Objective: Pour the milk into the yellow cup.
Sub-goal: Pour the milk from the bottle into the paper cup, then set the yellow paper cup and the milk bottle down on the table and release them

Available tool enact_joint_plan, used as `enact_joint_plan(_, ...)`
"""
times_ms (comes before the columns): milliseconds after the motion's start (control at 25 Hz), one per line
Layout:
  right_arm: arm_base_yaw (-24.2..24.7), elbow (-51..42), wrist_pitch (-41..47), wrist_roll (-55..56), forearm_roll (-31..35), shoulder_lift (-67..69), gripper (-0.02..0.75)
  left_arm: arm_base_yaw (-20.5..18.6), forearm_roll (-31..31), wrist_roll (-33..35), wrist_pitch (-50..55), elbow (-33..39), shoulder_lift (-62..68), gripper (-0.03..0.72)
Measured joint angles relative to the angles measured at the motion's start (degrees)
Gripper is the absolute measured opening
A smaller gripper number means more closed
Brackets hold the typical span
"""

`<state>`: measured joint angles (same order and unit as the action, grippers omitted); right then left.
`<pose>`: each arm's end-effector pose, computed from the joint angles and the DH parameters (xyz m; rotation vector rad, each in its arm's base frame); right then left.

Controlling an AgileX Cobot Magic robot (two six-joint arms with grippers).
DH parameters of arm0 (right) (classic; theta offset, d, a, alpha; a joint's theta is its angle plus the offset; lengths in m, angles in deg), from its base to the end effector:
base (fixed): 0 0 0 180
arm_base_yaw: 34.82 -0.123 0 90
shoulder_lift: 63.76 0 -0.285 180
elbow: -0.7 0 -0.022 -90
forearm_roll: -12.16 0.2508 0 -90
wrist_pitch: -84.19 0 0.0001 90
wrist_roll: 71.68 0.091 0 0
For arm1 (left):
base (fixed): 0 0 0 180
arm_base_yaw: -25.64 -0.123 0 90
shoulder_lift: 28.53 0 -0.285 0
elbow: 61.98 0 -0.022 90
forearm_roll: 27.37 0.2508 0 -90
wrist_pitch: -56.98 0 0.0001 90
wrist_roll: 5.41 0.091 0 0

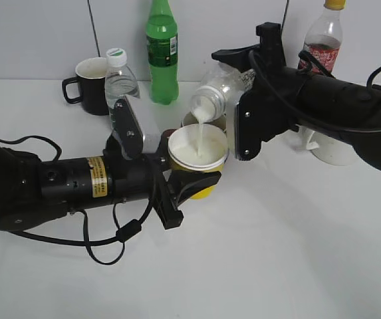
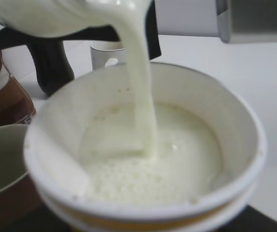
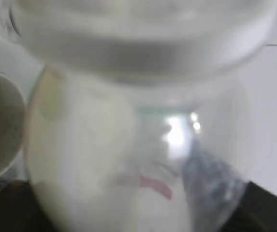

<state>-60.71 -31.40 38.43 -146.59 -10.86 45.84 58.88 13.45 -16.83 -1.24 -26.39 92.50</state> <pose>0.3080 0.1778 0.1956 -1.5928 0.7192 -0.6030 0.2562 -0.2283 0.1249 1.1020 1.5148 -0.7871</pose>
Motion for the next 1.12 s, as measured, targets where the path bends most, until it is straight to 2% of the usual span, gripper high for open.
enact_joint_plan(240, 0.00, 0.00, 0.00, 6.45, 0.00, 0.00, 0.441, 0.00, 0.00, -0.04, -1.86, 0.00, 0.00, 0.351)
enact_joint_plan(520, 0.00, 0.00, 0.05, 20.85, 3.18, 0.00, 0.441, -0.20, -0.05, -0.15, -2.52, 0.00, 0.00, 0.351)
enact_joint_plan(680, 0.00, 0.00, -0.50, 32.03, 5.18, 0.00, 0.441, -1.88, -0.11, -0.15, -2.60, 0.00, 0.00, 0.351)
enact_joint_plan(840, 0.00, 0.05, -6.60, 44.66, 5.31, 1.12, 0.441, -3.95, -0.48, -0.15, -2.65, 0.09, 0.00, 0.351)
enact_joint_plan(1080, 0.00, 0.16, -8.94, 56.26, 8.38, 3.57, 0.441, -6.94, -1.29, -0.15, -3.45, 2.50, 0.00, 0.351)
enact_joint_plan(1120, 0.00, 0.16, -9.00, 57.51, 9.41, 3.69, 0.441, -8.69, -2.65, -0.15, -5.09, 4.75, 0.00, 0.351)
